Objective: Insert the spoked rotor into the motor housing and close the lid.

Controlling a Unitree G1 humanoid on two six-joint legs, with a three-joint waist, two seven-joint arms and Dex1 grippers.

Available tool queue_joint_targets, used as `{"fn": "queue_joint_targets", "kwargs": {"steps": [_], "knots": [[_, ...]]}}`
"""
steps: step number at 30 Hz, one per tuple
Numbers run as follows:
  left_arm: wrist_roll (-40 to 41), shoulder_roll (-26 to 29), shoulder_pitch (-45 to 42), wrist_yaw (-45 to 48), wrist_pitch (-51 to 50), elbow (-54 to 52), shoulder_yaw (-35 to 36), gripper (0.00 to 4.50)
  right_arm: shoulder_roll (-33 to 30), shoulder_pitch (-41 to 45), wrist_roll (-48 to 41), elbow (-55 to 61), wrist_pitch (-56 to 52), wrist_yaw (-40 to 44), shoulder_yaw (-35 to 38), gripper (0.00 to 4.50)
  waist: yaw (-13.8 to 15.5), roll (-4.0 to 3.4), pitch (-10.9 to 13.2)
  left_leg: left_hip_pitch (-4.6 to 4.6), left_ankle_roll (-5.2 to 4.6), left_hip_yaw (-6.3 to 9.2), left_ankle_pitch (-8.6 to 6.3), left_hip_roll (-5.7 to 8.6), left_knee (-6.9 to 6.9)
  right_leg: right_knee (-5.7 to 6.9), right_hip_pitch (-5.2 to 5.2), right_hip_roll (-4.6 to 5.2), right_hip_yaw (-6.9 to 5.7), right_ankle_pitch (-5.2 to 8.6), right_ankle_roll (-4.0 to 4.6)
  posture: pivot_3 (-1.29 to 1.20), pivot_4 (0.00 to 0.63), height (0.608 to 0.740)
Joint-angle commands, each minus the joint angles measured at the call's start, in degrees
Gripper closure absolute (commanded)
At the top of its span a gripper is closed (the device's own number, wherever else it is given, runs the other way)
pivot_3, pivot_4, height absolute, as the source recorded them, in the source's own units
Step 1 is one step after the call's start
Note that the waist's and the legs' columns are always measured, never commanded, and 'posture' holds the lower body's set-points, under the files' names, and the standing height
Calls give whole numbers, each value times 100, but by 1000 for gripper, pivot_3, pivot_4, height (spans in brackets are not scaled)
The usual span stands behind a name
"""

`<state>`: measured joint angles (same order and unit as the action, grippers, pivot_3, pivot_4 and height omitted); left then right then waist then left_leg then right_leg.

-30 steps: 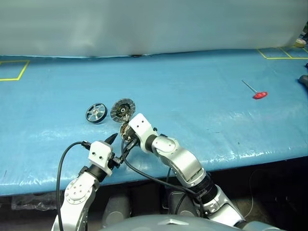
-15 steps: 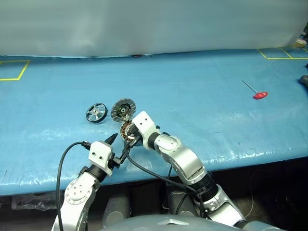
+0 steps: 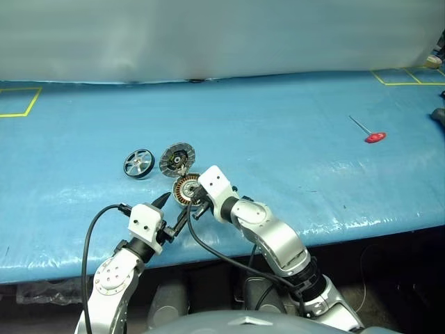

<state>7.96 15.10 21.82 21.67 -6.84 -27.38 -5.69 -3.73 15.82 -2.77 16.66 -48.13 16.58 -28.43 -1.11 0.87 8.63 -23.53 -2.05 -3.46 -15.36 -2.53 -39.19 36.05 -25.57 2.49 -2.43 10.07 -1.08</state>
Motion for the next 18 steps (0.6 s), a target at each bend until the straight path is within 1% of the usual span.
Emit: {"fn": "queue_joint_targets", "kwargs": {"steps": [1,7,18], "knots": [[80,-9,-8,44,117,-126,-25,1286,65,1,-104,342,63,27,157,4475,1,0,0,0,0,0,0,0,0,0,0,0,0,0,0,0,150,740],[80,4,-19,57,85,-137,-11,1286,139,103,-139,323,296,-40,389,4475,1,0,0,0,0,0,0,0,0,0,0,0,0,0,0,0,150,740],[81,-6,-40,67,54,-145,-2,1286,473,288,-37,-369,759,-55,302,4475,-8,0,0,-1,0,-1,0,0,0,0,-1,-1,1,0,0,0,150,740]]}}
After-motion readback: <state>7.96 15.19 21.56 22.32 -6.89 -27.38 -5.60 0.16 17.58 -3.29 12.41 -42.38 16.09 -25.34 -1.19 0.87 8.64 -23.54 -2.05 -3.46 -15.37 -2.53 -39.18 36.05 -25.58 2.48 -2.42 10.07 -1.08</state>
